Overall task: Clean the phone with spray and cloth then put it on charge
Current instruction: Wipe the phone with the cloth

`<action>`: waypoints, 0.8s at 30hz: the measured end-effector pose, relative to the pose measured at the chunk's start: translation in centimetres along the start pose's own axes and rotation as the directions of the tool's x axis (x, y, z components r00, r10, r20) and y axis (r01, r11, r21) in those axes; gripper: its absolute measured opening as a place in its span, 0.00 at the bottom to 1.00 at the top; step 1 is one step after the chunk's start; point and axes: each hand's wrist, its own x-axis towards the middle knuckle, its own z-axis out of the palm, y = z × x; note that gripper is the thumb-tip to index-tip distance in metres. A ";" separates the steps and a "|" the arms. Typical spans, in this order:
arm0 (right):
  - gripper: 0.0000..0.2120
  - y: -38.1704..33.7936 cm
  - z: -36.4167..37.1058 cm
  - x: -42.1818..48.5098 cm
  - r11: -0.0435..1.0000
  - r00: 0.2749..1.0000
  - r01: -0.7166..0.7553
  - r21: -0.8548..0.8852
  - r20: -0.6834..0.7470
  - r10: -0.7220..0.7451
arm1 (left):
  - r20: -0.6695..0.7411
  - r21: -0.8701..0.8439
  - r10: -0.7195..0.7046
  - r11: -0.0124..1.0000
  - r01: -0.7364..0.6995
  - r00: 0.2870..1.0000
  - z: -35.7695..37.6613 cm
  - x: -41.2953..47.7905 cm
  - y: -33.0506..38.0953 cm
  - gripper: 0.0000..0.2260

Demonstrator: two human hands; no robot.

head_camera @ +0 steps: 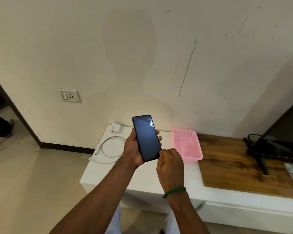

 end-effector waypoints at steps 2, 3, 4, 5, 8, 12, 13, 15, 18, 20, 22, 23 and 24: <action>0.04 0.1 -0.1 -0.1 1.000 1.000 0.002 0.009 0.010 -0.002 | 0.004 0.004 -0.004 1.000 0.004 1.000 -0.2 0.0 0.0 0.27; 0.04 0.2 -0.1 -0.1 1.000 1.000 0.005 0.015 0.015 -0.005 | 0.007 0.007 -0.006 1.000 0.006 1.000 -0.2 0.0 0.0 0.27; 0.04 0.3 -0.1 0.0 1.000 1.000 0.008 0.019 0.019 -0.009 | 0.009 0.012 -0.007 1.000 0.007 1.000 -0.3 0.0 0.0 0.28; 0.04 0.3 -0.1 0.0 1.000 1.000 0.010 0.021 0.024 -0.010 | 0.009 0.016 -0.009 1.000 0.009 1.000 -0.3 0.1 0.0 0.28; 0.03 0.4 -0.2 0.2 0.999 0.999 0.017 0.030 0.034 -0.018 | 0.001 0.030 -0.013 0.999 0.013 1.000 -0.3 0.2 0.1 0.29; 0.03 0.6 -0.1 0.5 0.999 0.999 0.031 0.032 0.041 -0.032 | -0.013 0.036 -0.015 0.999 0.015 1.000 -0.4 0.2 0.1 0.30; 0.03 0.7 -0.1 0.6 0.999 0.998 0.034 0.033 0.049 -0.036 | -0.021 0.041 -0.013 0.999 0.014 1.000 -0.4 0.2 0.1 0.30; 0.03 0.7 -0.2 1.0 0.998 0.997 0.038 0.041 0.069 -0.041 | -0.028 0.042 -0.016 0.999 0.018 0.999 -0.5 0.2 0.0 0.30; 0.05 0.7 -0.4 1.7 0.998 0.994 0.057 0.036 0.087 -0.060 | -0.034 0.040 -0.023 0.999 0.025 0.999 -0.3 -0.1 -0.4 0.29; 0.05 0.6 -0.5 2.3 0.997 0.993 0.066 0.034 0.098 -0.069 | -0.037 0.047 -0.041 0.998 0.042 0.999 -0.3 -0.3 -0.7 0.29; 0.07 0.7 -0.5 2.8 0.998 0.991 0.060 0.030 0.116 -0.063 | -0.052 0.050 -0.076 0.996 0.079 0.996 -0.3 -0.4 -1.0 0.31; 0.07 0.7 -0.5 3.1 0.998 0.990 0.060 0.025 0.125 -0.062 | -0.058 0.045 -0.100 0.994 0.102 0.993 -0.3 -0.4 -1.0 0.31; 0.08 0.8 -0.5 3.4 0.998 0.990 0.061 0.019 0.130 -0.063 | -0.066 0.046 -0.116 0.992 0.119 0.991 -0.3 -0.4 -1.1 0.30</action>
